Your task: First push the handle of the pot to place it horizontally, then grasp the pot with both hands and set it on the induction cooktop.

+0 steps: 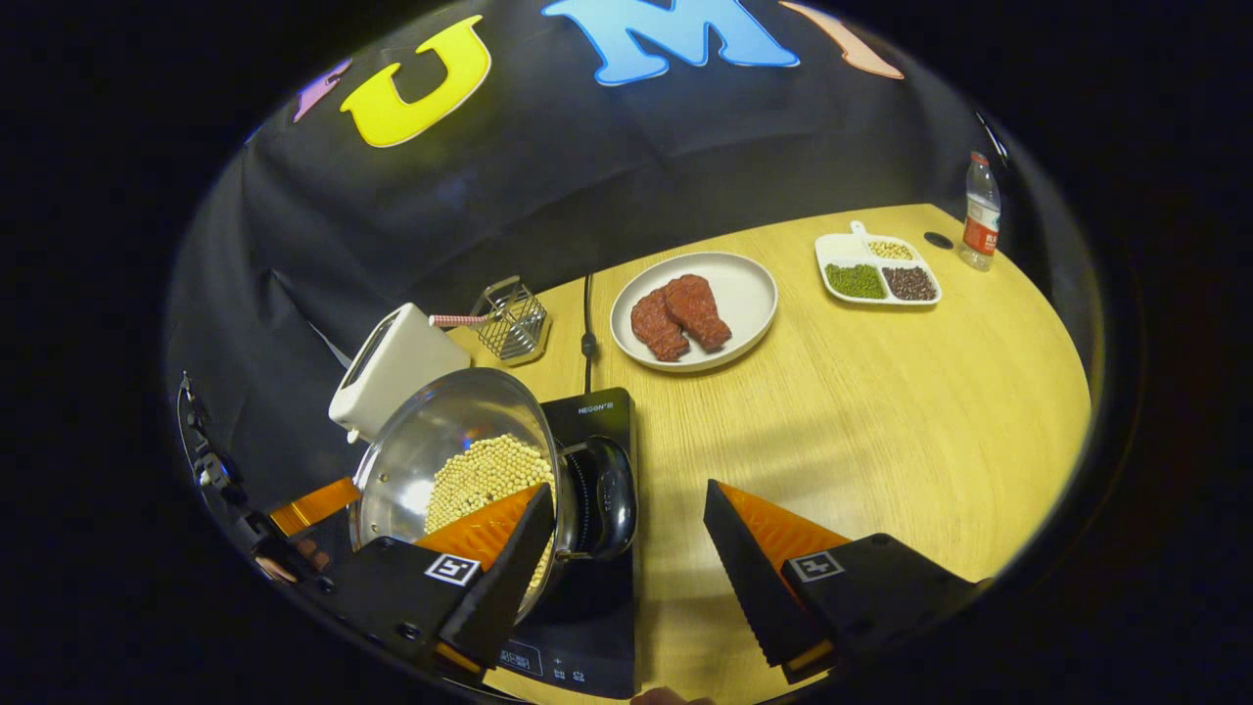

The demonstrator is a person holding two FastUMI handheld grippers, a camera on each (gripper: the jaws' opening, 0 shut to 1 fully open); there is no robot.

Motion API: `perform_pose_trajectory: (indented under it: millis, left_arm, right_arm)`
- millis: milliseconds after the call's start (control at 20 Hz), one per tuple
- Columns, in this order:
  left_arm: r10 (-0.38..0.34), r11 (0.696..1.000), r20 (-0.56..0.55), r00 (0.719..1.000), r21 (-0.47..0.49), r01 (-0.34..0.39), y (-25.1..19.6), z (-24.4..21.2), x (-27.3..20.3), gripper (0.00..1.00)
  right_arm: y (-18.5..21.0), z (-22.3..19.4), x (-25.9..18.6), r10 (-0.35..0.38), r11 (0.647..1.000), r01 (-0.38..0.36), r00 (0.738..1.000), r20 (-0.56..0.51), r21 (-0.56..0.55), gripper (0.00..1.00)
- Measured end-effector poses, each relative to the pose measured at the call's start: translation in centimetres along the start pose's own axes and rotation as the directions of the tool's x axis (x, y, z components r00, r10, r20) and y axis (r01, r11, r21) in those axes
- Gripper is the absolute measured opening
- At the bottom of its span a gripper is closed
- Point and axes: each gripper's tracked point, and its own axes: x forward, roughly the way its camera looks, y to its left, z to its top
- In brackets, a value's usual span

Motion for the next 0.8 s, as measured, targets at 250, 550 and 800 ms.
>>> perform_pose_trajectory:
  millis: [250, 550, 800]
  left_arm:
    - [-0.014, 0.993, 0.204, 0.979, 0.114, -0.010, -4.9, 5.5, -5.2, 0.82]
    - [-0.136, 0.988, 0.365, 0.921, 0.118, 0.099, -15.9, 7.7, -11.4, 0.77]
    - [-0.079, 0.995, 0.397, 0.914, 0.082, 0.050, -21.7, 5.5, -14.3, 0.81]
  right_arm:
    - [-4.3, 3.7, -5.8, -0.066, 0.995, 0.077, 0.986, 0.156, -0.065, 0.98]
    - [-11.8, 8.5, -13.2, -0.167, 0.980, 0.196, 0.907, 0.386, -0.037, 0.98]
    - [-17.5, 9.9, -18.7, -0.149, 0.979, 0.197, 0.879, 0.452, -0.061, 0.98]
